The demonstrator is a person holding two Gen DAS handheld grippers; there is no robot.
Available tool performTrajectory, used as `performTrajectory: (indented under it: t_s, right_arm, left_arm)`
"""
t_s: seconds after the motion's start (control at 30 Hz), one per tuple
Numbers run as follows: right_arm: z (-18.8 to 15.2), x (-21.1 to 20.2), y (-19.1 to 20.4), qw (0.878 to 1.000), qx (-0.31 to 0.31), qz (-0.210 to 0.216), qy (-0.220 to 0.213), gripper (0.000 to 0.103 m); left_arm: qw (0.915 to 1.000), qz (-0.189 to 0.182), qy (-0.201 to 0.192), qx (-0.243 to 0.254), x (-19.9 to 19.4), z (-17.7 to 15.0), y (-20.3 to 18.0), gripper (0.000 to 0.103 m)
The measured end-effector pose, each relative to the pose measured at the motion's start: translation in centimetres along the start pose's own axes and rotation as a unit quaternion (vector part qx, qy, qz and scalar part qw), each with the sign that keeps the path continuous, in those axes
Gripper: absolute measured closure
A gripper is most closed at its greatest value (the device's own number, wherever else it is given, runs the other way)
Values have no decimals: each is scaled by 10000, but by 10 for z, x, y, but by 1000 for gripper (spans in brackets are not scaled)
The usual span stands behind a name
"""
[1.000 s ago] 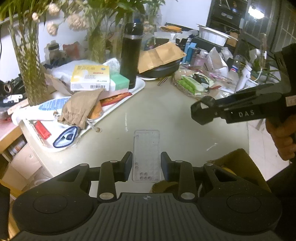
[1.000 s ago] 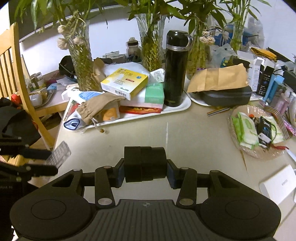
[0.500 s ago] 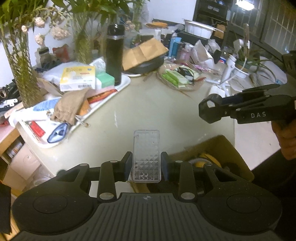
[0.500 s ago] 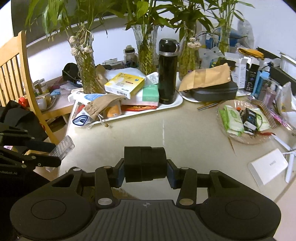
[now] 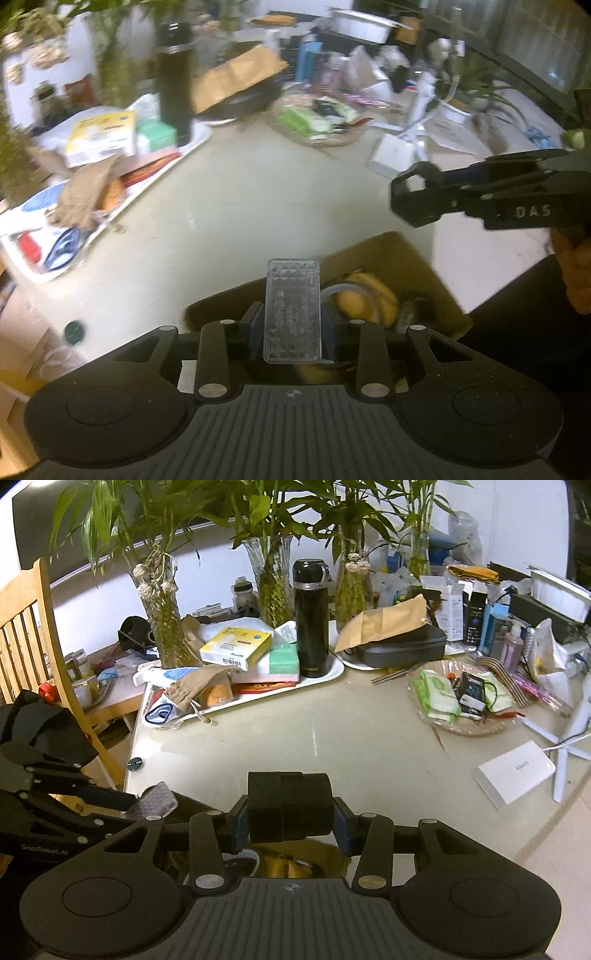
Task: Organize rigid objects
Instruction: 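Carry the clear case and black cylinder over the box with both tools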
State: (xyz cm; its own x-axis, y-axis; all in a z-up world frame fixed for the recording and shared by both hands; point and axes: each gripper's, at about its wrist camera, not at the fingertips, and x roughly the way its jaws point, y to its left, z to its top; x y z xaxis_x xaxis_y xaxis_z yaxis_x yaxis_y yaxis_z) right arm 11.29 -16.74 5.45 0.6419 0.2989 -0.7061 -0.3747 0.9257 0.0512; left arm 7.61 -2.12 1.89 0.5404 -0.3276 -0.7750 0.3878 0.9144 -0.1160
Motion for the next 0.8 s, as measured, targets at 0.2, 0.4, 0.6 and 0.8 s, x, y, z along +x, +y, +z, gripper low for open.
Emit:
performTrajectory:
  t_s: [0.2, 0.4, 0.6, 0.8]
  right_arm:
    - [-10, -11, -4, 10000, 5, -3, 6, 55]
    - [-23, -18, -6, 9999, 102, 6, 39, 55]
    - [-31, -24, -3, 9999, 123, 32, 84, 55]
    - [-36, -23, 1, 9997, 150, 78, 165, 55]
  left_arm:
    - [9994, 90, -39, 347, 2, 0, -12, 58]
    - [9989, 294, -7, 366, -6, -6, -12, 51]
    - [9988, 366, 68, 315, -14, -15, -9, 51]
    - [9980, 518, 197, 293, -18, -23, -11, 51]
